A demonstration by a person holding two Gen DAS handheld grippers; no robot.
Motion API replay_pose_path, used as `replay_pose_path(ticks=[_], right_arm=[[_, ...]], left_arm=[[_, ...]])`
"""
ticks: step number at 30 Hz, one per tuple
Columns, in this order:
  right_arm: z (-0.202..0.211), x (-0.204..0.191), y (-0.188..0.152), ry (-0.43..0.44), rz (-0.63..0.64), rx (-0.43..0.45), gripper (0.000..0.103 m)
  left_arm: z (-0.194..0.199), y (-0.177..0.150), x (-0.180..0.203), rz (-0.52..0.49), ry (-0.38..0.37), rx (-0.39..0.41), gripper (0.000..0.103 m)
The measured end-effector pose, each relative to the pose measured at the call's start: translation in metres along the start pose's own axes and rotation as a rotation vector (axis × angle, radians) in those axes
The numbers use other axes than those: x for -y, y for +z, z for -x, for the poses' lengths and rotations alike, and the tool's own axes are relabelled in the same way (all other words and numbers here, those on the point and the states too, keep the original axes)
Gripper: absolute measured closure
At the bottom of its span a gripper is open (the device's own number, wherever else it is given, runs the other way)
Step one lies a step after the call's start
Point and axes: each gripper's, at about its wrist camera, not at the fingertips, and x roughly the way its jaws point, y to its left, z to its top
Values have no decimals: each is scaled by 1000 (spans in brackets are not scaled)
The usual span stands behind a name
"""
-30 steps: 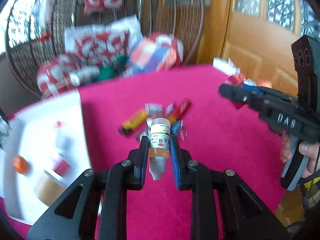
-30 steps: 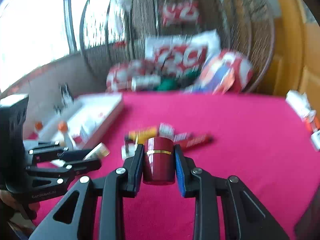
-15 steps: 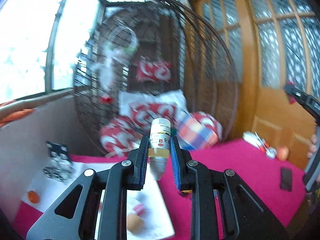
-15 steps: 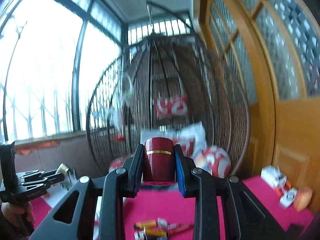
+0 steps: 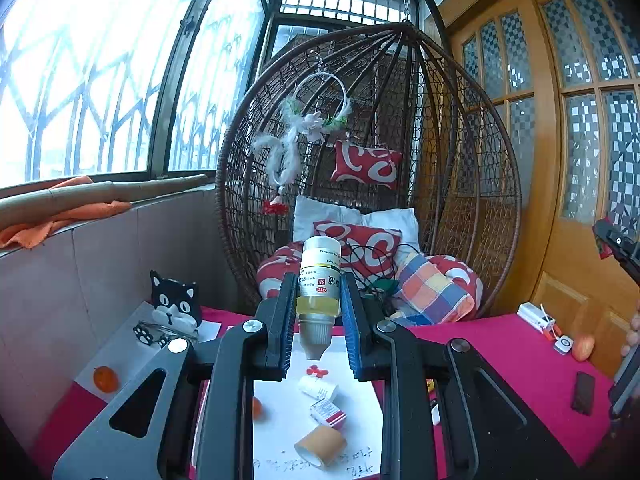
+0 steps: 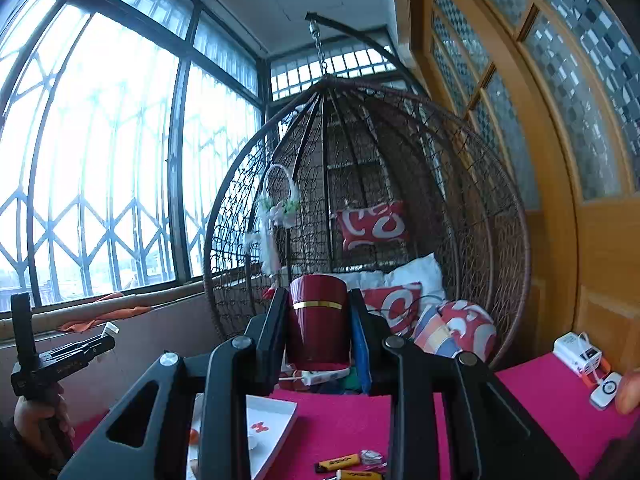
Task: Organize rigid objects
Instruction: 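Carry the dropper bottle and red cylinder toward the white tray with both tools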
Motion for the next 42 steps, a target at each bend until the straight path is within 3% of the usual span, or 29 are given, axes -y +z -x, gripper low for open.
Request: replay_pose_path(ticks=[11,27,37,42], right_arm=[[-17,-24,-7,34,32,-52,75],[-81,-50,-31,121,7,-197,75],[-150,-80,-49,257,-72,-333,75],[-187,-95,-90,278,-111,-453,75]], left_arm=[[0,-7,-24,44,22,-10,82],[-11,-12,-67,88,75,-47,82],[-88,-19,-74,145,-31,-171,82],[-138,-44,-66,120,-10,-278,82]])
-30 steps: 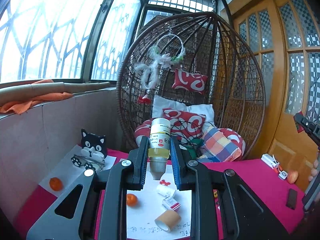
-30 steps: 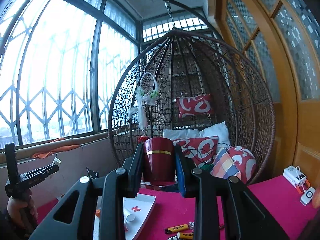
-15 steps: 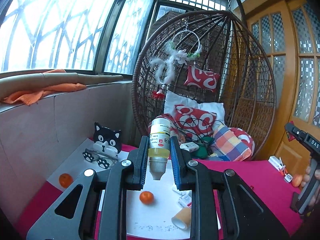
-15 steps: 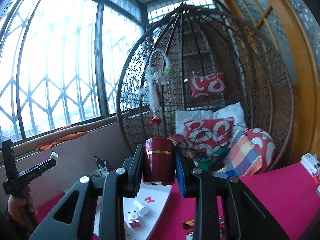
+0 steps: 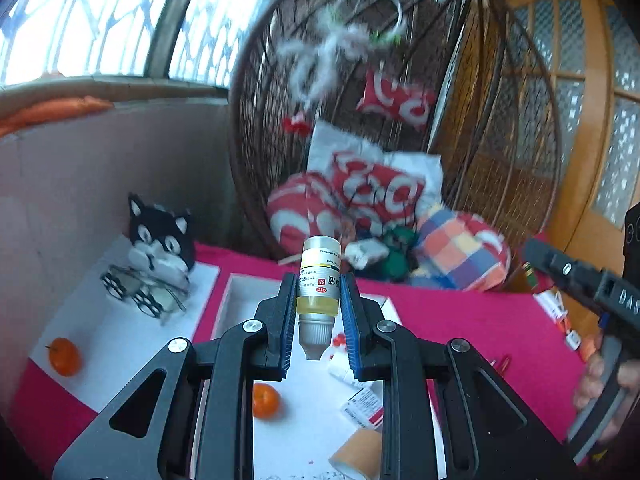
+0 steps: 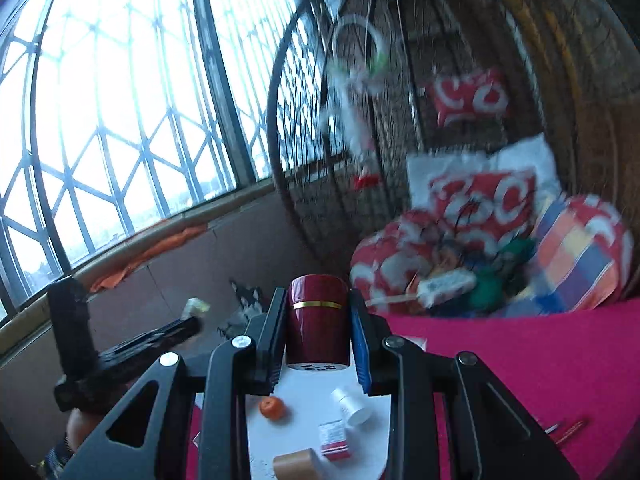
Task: Organize rigid objects
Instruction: 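Carry the dropper bottle and red cylinder toward the white tray with both tools, then open the left tool over the tray while the right tool releases the red cylinder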
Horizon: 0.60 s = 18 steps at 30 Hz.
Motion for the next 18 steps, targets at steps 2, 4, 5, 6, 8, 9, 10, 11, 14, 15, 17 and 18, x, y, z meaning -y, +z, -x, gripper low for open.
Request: replay_pose_path(ticks=[2,4,5,6,8,9,10,11,14,15,17,18], right_arm=[[-24,4,-16,-4,-21,-67,75],[-42,5,-32,-10,-28,-122,75],[-53,6,-41,-14,-28,-153,75],[-64,7,-50,-21,-27,-186,75],[-83,6,-65,-36,-19,-242,75],[-93,6,-72,-42,-13,-268,75],[-100,5,-78,-49,-5,-287,75],[-106,4,-82,-56,3,-303,75],[-114,0,-91,-66,22,-327,75],[-116,-1,-93,-67,28,-330,74],[-118,-3,-94,-75,40,-337,74],[-118,-4,-96,-84,49,-342,74]], left_arm=[[-16,-5,-1,0,15,-32,82],[-36,-14,-7,20,28,-77,82],[-45,-19,-11,35,34,-101,82],[-51,-21,-14,41,41,-115,82],[-69,-32,-18,37,58,-171,82],[-74,-35,-20,33,65,-186,82],[-81,-41,-21,22,80,-213,82],[-84,-43,-20,16,87,-222,82],[-85,-48,-22,12,97,-231,82],[-83,-48,-23,17,99,-224,82],[-82,-47,-25,24,106,-224,82],[-82,-46,-25,27,110,-226,82]])
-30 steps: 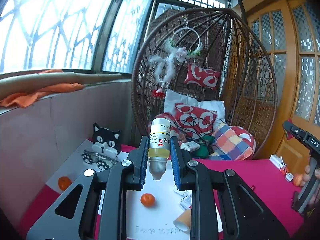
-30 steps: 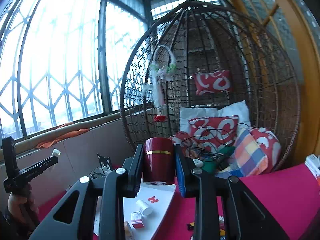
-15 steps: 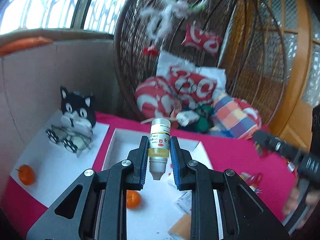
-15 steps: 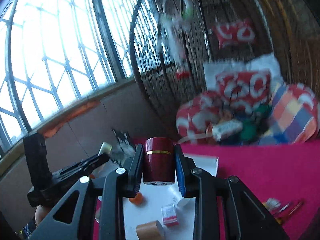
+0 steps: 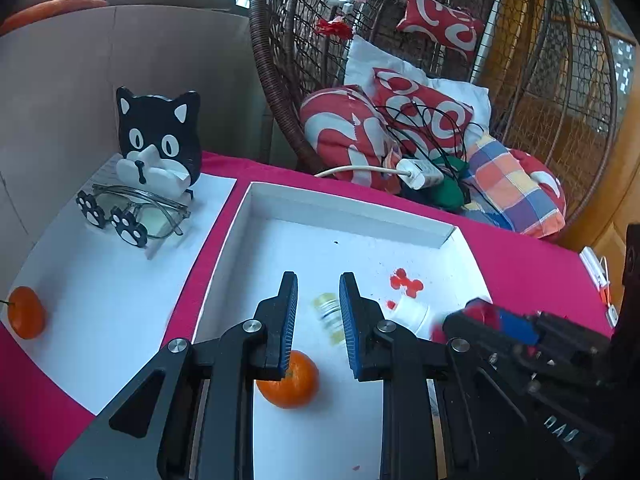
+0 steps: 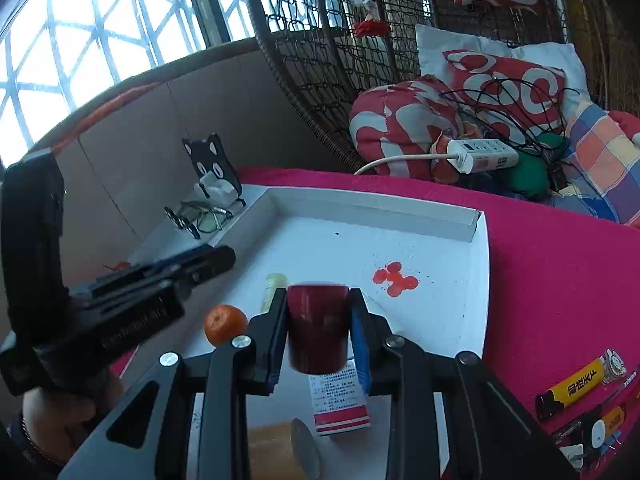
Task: Organize rigid objects
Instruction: 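Open the left tool over the tray while the right tool releases the red cylinder, then move both tools back toward the cluster of objects on the table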
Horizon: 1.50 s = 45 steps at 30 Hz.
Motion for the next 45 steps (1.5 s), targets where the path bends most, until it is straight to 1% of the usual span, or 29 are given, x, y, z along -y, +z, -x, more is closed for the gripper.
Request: replay_pose_path(ticks=[1,2,3,4,5,6,7,8,10,13,16,19,23,28,32,35,38,40,42,44,45], right_arm=[[-1,-2,0,-10,6,2,74],[1,-3,-2,-17,12,11,71],[1,-3,-1,-18,15,15,65],[2,-3,-1,-16,18,19,41],[4,-4,-1,-21,21,28,13],[8,-5,-2,-24,24,45,6],[11,-6,-3,-28,31,59,0],[14,-7,-3,-32,37,69,0],[23,-10,-7,-39,53,98,0],[32,-15,-11,-54,73,124,0],[38,-16,-12,-54,75,129,0],[45,-14,-15,-54,63,144,0],[61,-6,-19,-61,38,182,0],[93,13,-22,-75,-9,255,0],[128,38,-24,-123,-70,343,0],[160,64,-24,-142,-136,411,0],[190,87,-27,-185,-171,476,0],[211,103,-32,-236,-191,526,0],[229,120,-40,-318,-206,569,0],[239,133,-47,-371,-228,584,0],[244,144,-53,-394,-254,585,0]], left_arm=[[1,1,0,0,4,0,82],[2,1,1,-1,12,4,79],[4,1,1,1,17,10,74],[7,2,0,8,24,19,47],[11,1,-2,26,40,40,15],[17,0,-4,50,66,74,4],[25,-1,-7,69,92,113,0],[32,-2,-9,86,111,146,0],[47,-6,-16,136,114,199,0],[63,-9,-18,168,104,233,0],[70,-6,-14,149,116,241,0],[80,-6,-11,151,110,253,0],[90,-11,-1,145,85,266,0],[99,-10,17,92,71,281,0],[99,-11,32,61,38,270,0],[98,-13,44,34,8,257,0],[96,-16,63,-6,-53,239,0],[91,-21,81,-46,-128,208,0],[86,-27,99,-86,-163,182,0],[74,-35,125,-147,-211,131,0],[70,-37,132,-163,-227,112,0]])
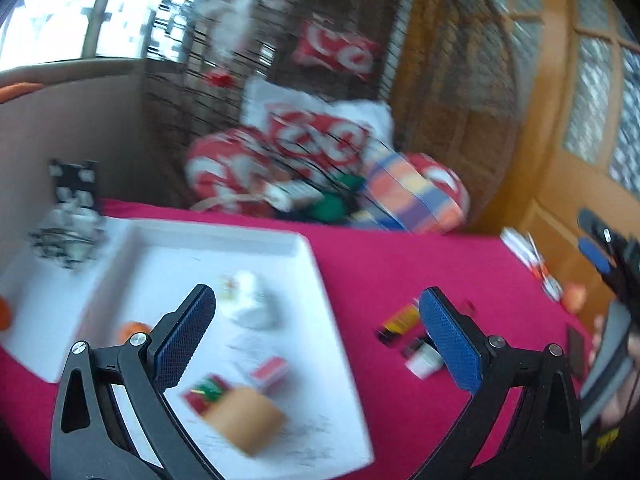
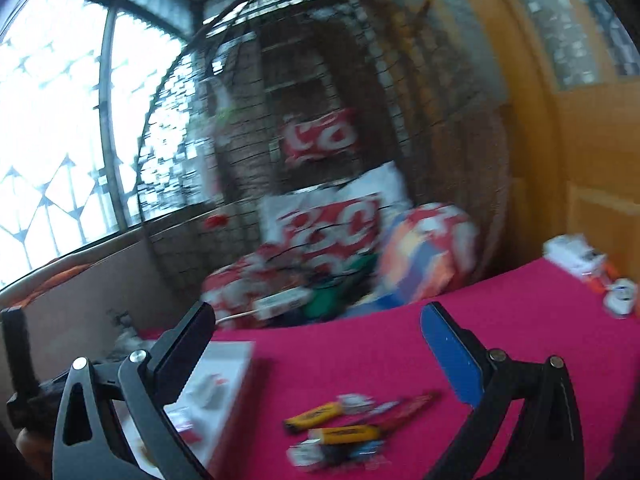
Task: Organize rigid objects
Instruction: 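Move both tools back toward the cluster of objects on the table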
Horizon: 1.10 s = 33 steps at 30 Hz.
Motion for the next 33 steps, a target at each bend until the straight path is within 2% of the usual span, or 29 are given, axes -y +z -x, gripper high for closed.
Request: replay_pose_path(ticks=[7,10,14,18,20,21,25,31,33], right_arm=[[0,56,-12,-75,-114,-42,0],[0,70,-14,-73,-148,-49,0],[3,80,-17,-66,-151,-51,0],[4,97,-23,-70,-170,-69,0],[1,103,-26,-71,-185,-81,0],[1,104,-28,-71,-190,-84,0],[-1,113,-32,-70,-211,-97,0],[-6,115,-35,-59,-227,-117,0],[-6,111,-37,-55,-220,-125,0]], left_arm=[[-67,-38,75,-105,-149,-269,0],[-96,-59,101,-175,-134,-335,0],[-122,-76,111,-165,-127,-395,0],[-132,-73,115,-195,-73,-359,6],[-137,-69,113,-197,-75,-359,34],[-140,-68,112,-191,-74,-369,37],[-137,-68,119,-238,-50,-343,38],[-140,-69,119,-237,-72,-336,38],[-137,-70,119,-237,-81,-336,43]])
